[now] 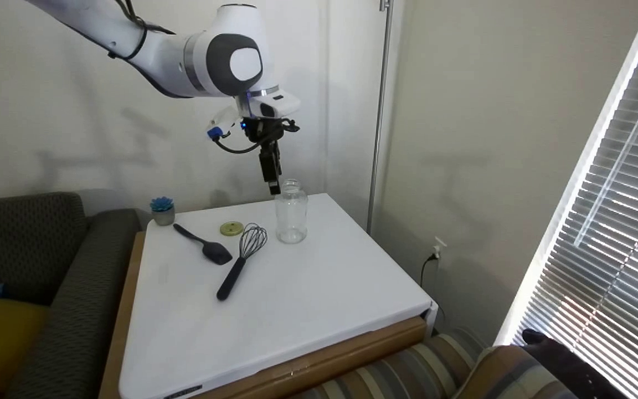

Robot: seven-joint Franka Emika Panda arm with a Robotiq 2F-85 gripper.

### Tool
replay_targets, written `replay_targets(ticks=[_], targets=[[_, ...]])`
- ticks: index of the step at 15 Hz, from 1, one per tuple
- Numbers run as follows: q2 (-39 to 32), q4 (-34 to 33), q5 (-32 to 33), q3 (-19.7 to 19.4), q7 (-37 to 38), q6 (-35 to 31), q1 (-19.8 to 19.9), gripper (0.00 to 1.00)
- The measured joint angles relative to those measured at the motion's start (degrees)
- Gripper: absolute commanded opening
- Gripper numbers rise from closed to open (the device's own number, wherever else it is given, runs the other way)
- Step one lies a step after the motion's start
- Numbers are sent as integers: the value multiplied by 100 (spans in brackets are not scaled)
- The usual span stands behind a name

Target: Move the bottle backwards

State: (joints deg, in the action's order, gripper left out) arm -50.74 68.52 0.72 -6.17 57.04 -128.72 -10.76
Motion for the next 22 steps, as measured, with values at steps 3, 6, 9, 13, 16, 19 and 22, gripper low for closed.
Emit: replay_targets(ticks=[3, 6, 9, 13, 16, 19, 22], targets=[[-115, -627, -115, 107, -228, 925, 115, 100], [-115, -988, -166, 205, -418, 1447, 225, 100], [-121, -981, -133, 202, -345, 1412, 192, 100], [-311, -1049, -90, 195, -67, 1319, 81, 100], [-636, -1373, 0, 162, 115, 1304, -5, 100], [-949, -1855, 66, 111, 256, 1302, -40, 100], [-1186, -2319, 120, 41, 371, 1301, -41, 100]])
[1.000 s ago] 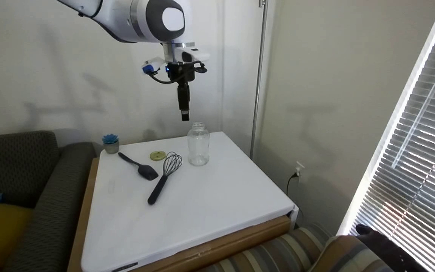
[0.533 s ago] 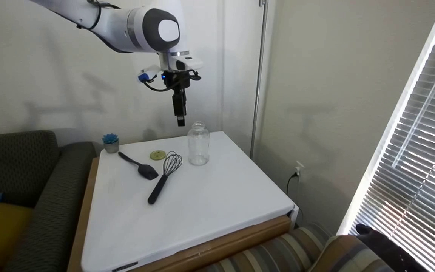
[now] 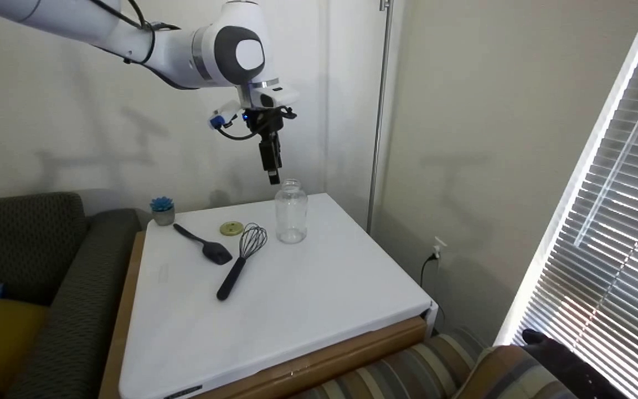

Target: Move the bottle backwards

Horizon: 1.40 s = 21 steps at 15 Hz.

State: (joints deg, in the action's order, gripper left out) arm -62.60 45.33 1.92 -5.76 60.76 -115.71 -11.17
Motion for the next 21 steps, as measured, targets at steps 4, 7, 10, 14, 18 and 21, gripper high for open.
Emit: replay_targets(ticks=[4, 7, 10, 14, 18, 21], targets=[[-249, -393, 14, -125, 197, 13, 12, 100], [-446, -499, 14, -191, 351, 34, 44, 100], [-674, -604, 8, -203, 476, 35, 92, 100], [-875, -832, -30, -202, 730, -81, 137, 100], [-986, -1011, -40, -200, 951, -183, 172, 100], [-1005, -1072, -119, -150, 971, -186, 202, 100]])
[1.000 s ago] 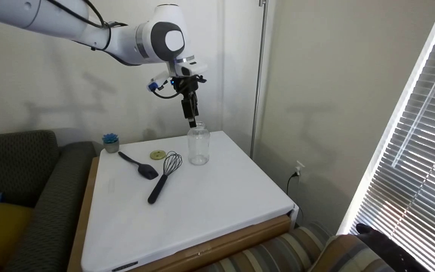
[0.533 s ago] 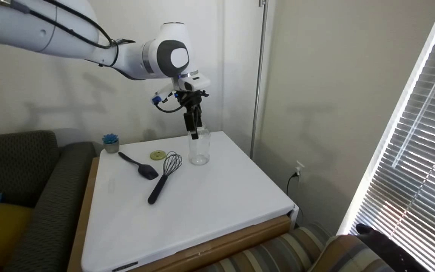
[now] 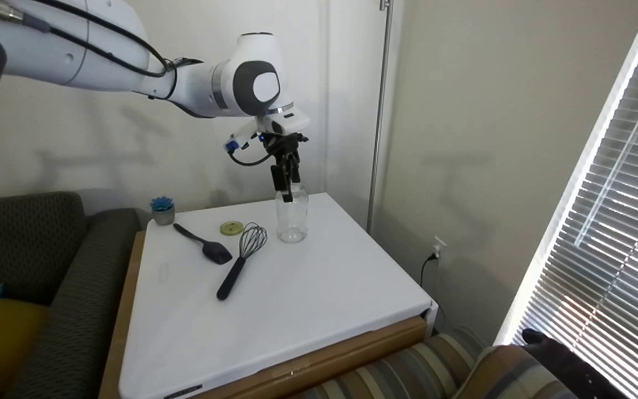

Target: Move the bottle backwards

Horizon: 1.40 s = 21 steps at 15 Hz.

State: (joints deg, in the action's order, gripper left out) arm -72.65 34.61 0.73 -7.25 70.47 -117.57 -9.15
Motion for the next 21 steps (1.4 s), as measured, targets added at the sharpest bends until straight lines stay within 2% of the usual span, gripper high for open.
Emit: replay_targets(ticks=[6, 21], targets=[[-1, -36, -289, 294, -80, 1, 67, 100], [-209, -82, -289, 297, -69, 13, 31, 100]])
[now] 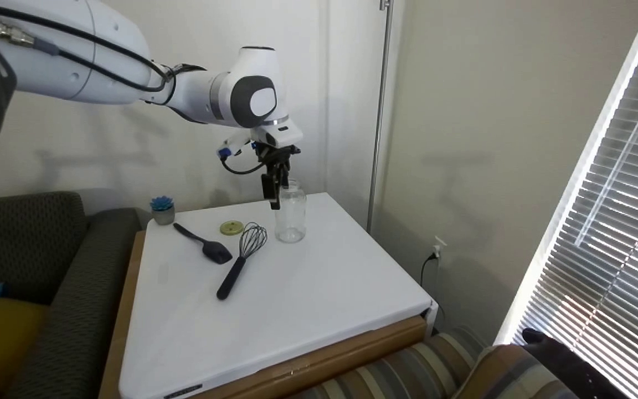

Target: Move the bottle backwards

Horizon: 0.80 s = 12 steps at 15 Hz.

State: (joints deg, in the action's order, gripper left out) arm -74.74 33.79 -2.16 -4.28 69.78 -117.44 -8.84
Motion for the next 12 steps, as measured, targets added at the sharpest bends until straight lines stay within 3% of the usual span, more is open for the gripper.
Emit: replay_targets(ticks=[4, 6, 9, 10, 12], targets=[[-60, -21, 2, 0, 0, 4, 4, 100], [-79, -22, 12, -2, -7, 42, 7, 74], [-86, -22, 18, -2, -17, 77, 7, 53], [-86, -22, 18, -2, -20, 83, 7, 61], [-86, -22, 19, -2, -24, 84, 6, 60]])
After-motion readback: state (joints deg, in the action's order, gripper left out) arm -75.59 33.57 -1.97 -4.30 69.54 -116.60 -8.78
